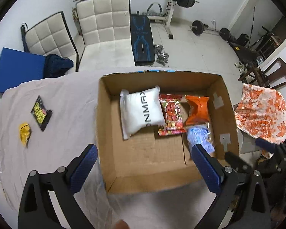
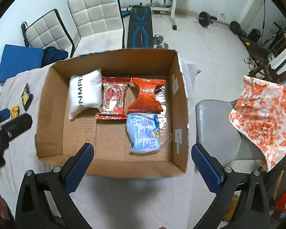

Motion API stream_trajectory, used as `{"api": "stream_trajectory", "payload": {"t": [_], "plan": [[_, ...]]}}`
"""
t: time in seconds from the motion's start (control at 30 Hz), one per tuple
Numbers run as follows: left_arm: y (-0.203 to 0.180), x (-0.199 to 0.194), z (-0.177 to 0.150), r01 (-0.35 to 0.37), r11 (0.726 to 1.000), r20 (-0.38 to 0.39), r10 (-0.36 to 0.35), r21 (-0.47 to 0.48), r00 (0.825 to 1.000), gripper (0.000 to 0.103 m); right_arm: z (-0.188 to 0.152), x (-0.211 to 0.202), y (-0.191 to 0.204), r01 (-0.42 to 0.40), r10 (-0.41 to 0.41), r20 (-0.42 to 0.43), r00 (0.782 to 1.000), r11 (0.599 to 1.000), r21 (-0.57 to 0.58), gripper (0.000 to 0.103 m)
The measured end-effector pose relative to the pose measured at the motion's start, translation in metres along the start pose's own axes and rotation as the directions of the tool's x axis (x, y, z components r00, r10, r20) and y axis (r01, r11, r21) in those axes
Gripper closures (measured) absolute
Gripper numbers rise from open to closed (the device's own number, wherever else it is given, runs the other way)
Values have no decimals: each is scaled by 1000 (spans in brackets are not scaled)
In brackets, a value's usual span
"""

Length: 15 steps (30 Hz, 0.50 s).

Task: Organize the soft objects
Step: 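Carry both pouches into the box and open both tools to release them, then grasp the black shoe-wipes pack with the right tool while the left tool grasps the yellow bag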

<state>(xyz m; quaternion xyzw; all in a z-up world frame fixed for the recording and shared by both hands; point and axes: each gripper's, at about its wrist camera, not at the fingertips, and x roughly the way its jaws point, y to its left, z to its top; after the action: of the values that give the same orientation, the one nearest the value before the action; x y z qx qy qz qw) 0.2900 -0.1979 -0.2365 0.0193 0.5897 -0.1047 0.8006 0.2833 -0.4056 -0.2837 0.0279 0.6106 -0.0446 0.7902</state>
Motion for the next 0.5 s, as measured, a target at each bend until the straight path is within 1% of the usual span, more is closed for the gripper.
{"api": "stream_trajectory", "payload": {"t": [0.1,0.27,0.5], "plan": [[3,-20,-19,-21,1000,31,22,-14,999,2,-13,-26,2,9,-8,35,999,1000,-2,0],[3,-45,-42,-10,1000,36,11,-21,999,2,-35,-65,3,1,-3,74,997,1000,18,0],[-6,-81,-61,-15,1000,73,16,-7,997,2,-62,-114,9,-16,13,131,991,1000,19,0]]}}
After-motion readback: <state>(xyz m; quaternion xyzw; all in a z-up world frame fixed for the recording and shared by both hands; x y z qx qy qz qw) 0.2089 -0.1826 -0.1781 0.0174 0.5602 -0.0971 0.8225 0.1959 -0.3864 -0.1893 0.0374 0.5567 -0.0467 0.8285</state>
